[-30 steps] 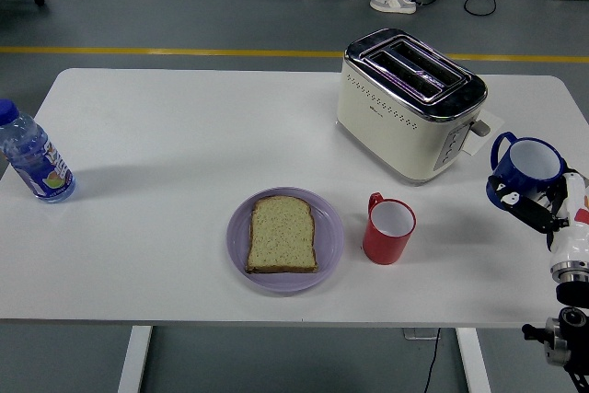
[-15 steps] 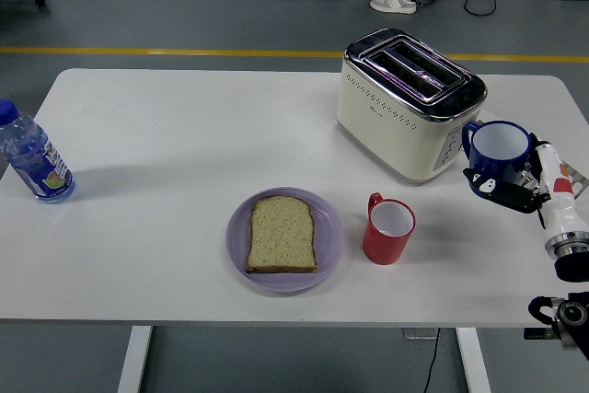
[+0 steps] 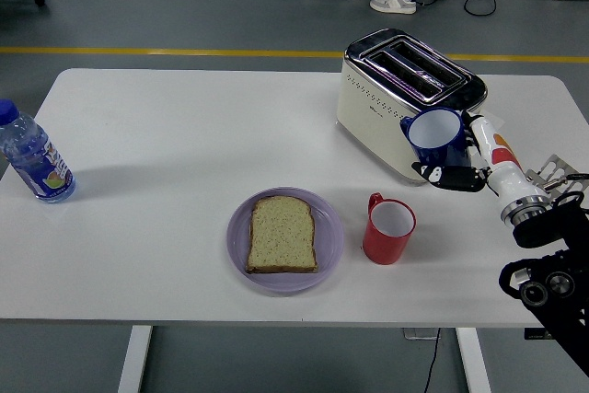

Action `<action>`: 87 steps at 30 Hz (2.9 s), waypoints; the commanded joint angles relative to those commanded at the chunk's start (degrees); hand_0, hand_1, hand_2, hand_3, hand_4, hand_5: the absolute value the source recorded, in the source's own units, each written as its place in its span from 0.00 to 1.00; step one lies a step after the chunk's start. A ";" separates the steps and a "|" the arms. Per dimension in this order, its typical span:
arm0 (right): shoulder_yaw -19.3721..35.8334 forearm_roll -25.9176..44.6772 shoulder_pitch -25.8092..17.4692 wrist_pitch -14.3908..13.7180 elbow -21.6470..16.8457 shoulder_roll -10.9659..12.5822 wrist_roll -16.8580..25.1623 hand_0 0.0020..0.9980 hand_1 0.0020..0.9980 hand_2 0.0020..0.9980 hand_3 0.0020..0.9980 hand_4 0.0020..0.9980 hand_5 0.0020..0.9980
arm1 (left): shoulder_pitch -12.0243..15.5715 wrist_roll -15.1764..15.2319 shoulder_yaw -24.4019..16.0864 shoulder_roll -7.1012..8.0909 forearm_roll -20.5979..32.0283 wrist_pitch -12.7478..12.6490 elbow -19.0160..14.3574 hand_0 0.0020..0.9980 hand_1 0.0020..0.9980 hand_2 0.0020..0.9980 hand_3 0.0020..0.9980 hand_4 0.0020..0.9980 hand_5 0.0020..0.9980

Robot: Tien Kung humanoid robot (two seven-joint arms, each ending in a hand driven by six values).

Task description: Pick up the cup,pour liquid into bread,place the cup on the desk

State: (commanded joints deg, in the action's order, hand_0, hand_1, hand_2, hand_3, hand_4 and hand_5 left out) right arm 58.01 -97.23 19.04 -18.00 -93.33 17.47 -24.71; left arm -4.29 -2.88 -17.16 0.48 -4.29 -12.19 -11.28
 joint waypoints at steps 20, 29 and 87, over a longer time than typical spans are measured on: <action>-21.36 -9.28 18.58 4.87 3.34 -0.33 -7.36 0.41 0.44 0.57 0.56 0.67 0.00 | 0.02 0.04 0.07 -0.04 0.76 -0.03 0.04 0.63 0.65 0.66 0.51 0.24 0.85; -33.33 -15.30 27.75 7.56 5.77 0.94 -7.89 0.42 0.44 0.57 0.56 0.66 0.00 | 0.07 0.05 0.04 -0.09 1.21 -0.05 0.02 0.63 0.65 0.66 0.51 0.24 0.85; -33.58 -18.45 27.95 0.43 1.57 7.08 -12.27 0.52 0.50 0.60 0.56 0.64 0.00 | 1.06 0.03 0.22 -0.30 1.36 -0.04 0.03 0.64 0.65 0.66 0.51 0.24 0.85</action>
State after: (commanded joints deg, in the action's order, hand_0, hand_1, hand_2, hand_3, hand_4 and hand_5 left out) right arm 24.42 -115.69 46.99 -17.57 -91.76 24.55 -36.98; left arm -3.23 -2.85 -16.94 0.18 -2.92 -12.23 -11.25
